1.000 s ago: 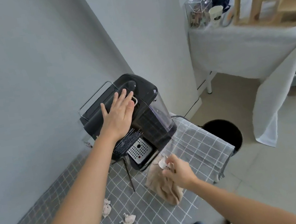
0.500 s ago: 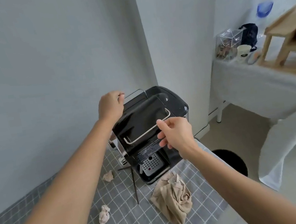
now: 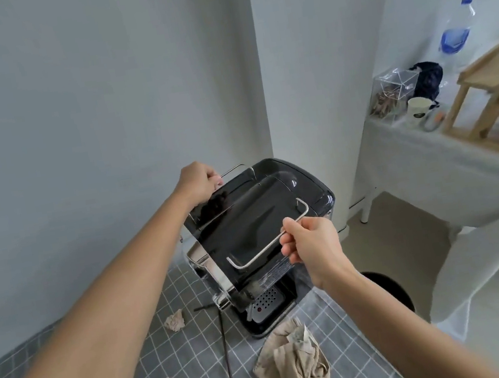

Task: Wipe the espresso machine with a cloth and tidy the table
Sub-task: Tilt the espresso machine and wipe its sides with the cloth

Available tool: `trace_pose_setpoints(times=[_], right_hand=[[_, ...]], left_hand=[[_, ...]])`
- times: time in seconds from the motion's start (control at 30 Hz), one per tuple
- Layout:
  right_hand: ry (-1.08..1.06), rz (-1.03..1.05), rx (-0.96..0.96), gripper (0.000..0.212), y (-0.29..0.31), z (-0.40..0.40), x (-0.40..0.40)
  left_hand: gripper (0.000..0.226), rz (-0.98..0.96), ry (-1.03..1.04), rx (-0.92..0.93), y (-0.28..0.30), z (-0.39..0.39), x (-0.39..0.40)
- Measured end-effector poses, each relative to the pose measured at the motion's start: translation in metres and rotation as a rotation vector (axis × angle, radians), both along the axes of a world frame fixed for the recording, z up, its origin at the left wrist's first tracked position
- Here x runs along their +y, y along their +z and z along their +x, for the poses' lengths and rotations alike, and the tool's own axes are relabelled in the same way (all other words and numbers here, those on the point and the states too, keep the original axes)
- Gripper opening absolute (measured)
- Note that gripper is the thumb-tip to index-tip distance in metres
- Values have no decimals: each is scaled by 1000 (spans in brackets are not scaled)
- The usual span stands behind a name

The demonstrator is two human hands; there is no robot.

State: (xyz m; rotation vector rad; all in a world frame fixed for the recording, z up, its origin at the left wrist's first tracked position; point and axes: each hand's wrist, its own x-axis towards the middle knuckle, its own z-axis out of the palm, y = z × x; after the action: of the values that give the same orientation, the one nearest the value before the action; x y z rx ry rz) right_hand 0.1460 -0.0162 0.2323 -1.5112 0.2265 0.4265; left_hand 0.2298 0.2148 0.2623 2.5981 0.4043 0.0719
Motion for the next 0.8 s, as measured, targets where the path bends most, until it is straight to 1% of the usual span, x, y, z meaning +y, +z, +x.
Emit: trace_pose_setpoints(times=[0.1, 0.17, 0.27, 0.37, 0.43, 0.53, 0.67, 0.8], right_hand=[[38, -97, -62, 29, 7, 29, -5], [81, -152, -119, 28, 11, 55, -6], [162, -253, -224, 27, 15, 97, -1], [257, -327, -300, 35, 20, 132, 9], [324, -366, -346, 32, 23, 150, 17], [400, -441, -403, 29, 25, 170, 30], [466, -509, -454, 39, 28, 186, 45], [501, -544, -499, 42, 27, 192, 54]], left_hand=[[24, -74, 112, 8, 1, -6, 8], [24, -214, 226, 14, 1, -14, 14], [19, -453, 366, 0, 8, -30, 16], [14, -662, 440, -31, 15, -50, 11], [13, -751, 474, -53, 16, -60, 8], [13, -823, 535, -78, 16, -71, 3], [12, -889, 592, -130, 12, -79, -2], [8, -909, 622, -149, 4, -83, -4]])
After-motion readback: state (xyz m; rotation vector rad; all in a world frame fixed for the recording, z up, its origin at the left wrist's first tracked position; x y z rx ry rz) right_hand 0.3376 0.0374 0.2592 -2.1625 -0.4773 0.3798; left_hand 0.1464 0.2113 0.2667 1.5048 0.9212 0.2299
